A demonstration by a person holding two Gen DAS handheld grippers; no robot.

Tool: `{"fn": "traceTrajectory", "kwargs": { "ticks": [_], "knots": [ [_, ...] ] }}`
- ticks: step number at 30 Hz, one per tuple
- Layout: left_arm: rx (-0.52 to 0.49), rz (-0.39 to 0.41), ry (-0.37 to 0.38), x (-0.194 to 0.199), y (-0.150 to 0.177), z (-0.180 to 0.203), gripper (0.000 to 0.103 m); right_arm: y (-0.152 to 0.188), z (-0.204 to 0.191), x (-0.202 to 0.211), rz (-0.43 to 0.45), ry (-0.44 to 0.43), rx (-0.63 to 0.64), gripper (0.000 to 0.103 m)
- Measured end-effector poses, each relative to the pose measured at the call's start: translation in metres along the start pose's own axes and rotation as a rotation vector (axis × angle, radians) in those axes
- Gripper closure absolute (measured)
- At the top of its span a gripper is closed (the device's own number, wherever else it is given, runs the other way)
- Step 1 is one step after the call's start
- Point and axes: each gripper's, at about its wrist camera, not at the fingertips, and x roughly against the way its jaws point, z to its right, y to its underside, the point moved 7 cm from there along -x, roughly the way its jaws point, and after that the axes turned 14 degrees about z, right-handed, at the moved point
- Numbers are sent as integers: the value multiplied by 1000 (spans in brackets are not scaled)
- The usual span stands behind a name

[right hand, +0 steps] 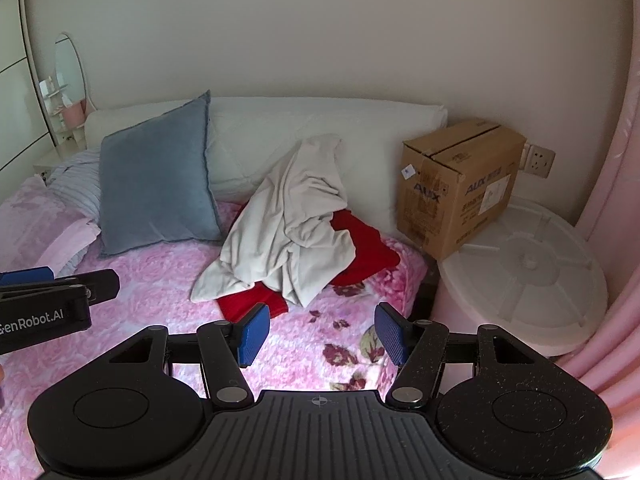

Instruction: Fold clothes

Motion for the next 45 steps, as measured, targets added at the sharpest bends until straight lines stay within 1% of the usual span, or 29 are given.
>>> {"fn": "traceTrajectory", "kwargs": {
  "ticks": [5,12,16,22,26,31,37,45],
  "knots": [
    [-15,-39,14,-41,-1,12,33,-1,13,-36,-33,-15,-14,41],
    [-23,-107,1,-111,-3,23,36,-6,32,-101,-95,-23,-14,41],
    [-9,-121,3,-151,-7,27,36,-14,41,-138,-118,-29,-10,41],
    [-19,-149,2,-213,-10,35,36,-27,51,-194,-132,-40,-11,41],
    [-24,-174,5,-253,-8,37,36,-30,55,-231,-156,-46,-15,41],
    [-41,-207,6,-300,1,39,36,-25,57,-277,-196,-62,-27,41],
    [-52,-259,16,-350,19,38,36,-15,60,-333,-251,-81,-79,41],
    [-58,-328,54,-405,46,38,46,-2,66,-395,-296,-93,-127,42]
  ]
}}
